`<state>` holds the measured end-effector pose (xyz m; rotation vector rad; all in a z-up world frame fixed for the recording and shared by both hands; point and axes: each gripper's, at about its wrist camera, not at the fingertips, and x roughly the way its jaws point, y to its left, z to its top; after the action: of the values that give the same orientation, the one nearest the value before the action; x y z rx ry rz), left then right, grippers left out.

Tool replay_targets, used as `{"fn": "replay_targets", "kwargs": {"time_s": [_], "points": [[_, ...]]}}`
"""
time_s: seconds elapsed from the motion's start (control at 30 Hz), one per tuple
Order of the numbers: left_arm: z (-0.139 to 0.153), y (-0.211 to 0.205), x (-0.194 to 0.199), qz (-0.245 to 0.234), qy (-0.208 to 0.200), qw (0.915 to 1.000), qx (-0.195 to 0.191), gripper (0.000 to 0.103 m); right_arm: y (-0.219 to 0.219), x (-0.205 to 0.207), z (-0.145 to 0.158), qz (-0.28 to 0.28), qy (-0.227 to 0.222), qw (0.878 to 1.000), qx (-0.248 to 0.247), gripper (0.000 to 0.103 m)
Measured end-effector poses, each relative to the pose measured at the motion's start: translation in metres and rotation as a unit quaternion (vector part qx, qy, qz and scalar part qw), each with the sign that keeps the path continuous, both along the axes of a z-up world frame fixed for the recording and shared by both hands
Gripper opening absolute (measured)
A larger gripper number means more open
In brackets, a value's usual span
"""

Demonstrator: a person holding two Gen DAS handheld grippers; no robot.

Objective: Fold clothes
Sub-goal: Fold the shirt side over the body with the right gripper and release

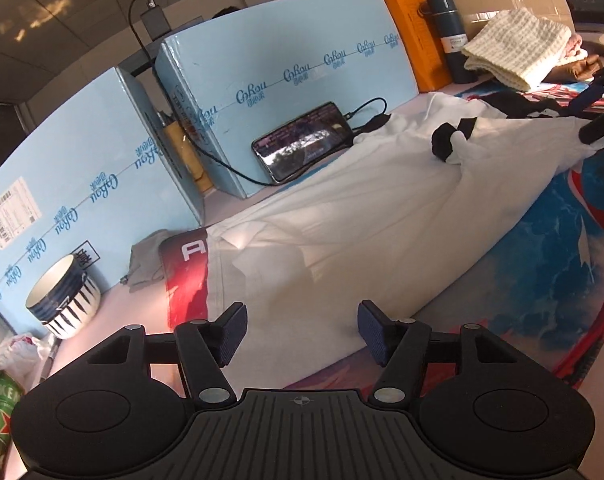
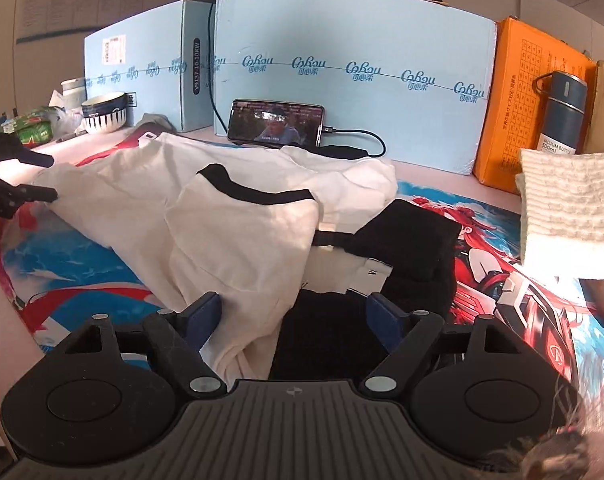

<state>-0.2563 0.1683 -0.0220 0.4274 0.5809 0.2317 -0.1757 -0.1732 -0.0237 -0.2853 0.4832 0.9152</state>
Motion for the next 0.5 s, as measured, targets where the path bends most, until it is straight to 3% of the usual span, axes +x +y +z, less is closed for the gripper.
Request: {"fn": "replay_targets", "kwargs": {"time_s": [0.1, 0.13, 0.17, 0.27, 0.4, 0.5], "points": [[0.003, -0.002, -0.014, 0.004, 0.009, 0.9984, 0.056, 0.070, -0.014, -0.008, 0.008, 0.006, -0.019, 1.000, 0.020, 0.078], [0.001, -0.007, -0.016, -0.005, 0.023, 0.9953, 0.094, 0.070, -0.013, -0.012, 0.009, 0.019, -0.020, 1.000, 0.012, 0.078], [-0.003, -0.013, -0.018, -0.016, 0.041, 0.9897, 0.136, 0.070, -0.013, -0.015, 0.009, 0.032, -0.021, 0.999, 0.004, 0.078], [-0.017, -0.024, -0.015, -0.046, 0.106, 0.9580, 0.262, 0.070, -0.012, -0.025, 0.010, 0.070, -0.022, 0.997, -0.020, 0.078], [-0.020, -0.021, -0.001, -0.077, 0.162, 0.9292, 0.323, 0.068, -0.006, -0.023, 0.000, 0.083, -0.002, 0.995, -0.048, 0.075], [-0.019, -0.020, 0.010, -0.093, 0.200, 0.9209, 0.321, 0.065, -0.009, -0.017, -0.002, 0.086, 0.014, 0.996, -0.036, 0.071]]}}
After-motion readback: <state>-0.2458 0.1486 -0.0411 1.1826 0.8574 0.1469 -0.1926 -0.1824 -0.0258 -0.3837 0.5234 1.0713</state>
